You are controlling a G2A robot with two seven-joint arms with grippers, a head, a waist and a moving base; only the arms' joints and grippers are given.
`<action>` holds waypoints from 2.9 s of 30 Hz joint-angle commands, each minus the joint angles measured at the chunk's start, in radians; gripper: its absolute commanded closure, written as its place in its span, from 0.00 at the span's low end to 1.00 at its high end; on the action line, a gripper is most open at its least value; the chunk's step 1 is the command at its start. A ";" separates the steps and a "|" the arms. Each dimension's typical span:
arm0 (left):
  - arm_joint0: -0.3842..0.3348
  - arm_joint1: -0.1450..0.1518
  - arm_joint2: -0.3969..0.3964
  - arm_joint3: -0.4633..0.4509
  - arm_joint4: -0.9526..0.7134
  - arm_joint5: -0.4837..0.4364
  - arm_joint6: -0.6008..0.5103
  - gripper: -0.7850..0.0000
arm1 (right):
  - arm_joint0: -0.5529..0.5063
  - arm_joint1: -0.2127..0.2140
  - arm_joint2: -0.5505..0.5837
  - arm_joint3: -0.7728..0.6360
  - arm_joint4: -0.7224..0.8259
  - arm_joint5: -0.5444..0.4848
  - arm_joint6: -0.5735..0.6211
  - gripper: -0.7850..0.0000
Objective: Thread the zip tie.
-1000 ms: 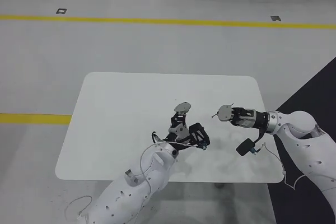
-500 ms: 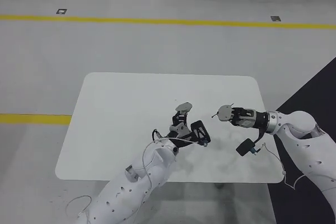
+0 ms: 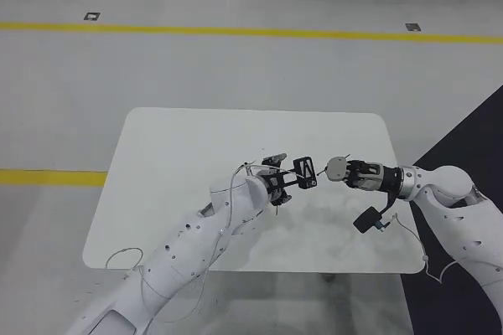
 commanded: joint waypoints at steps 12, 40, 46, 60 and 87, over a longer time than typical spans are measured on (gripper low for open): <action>-0.050 -0.029 0.014 0.089 -0.097 -0.065 -0.139 0.38 | 0.000 0.000 0.000 0.000 0.000 0.000 0.000 1.00; -0.183 -0.144 0.155 0.421 -0.247 -0.161 -0.215 0.44 | 0.000 0.000 0.000 0.000 0.000 0.000 0.000 1.00; -0.209 -0.167 0.164 0.478 -0.269 -0.159 -0.210 0.42 | 0.000 0.000 0.000 0.000 0.000 0.000 0.000 1.00; -0.176 -0.119 0.070 0.368 -0.246 -0.222 -0.222 0.81 | 0.000 0.000 0.000 0.000 0.000 0.000 0.000 1.00; -0.224 -0.194 0.181 0.526 -0.206 -0.227 -0.173 0.73 | 0.000 0.000 0.000 0.000 0.000 0.000 0.000 1.00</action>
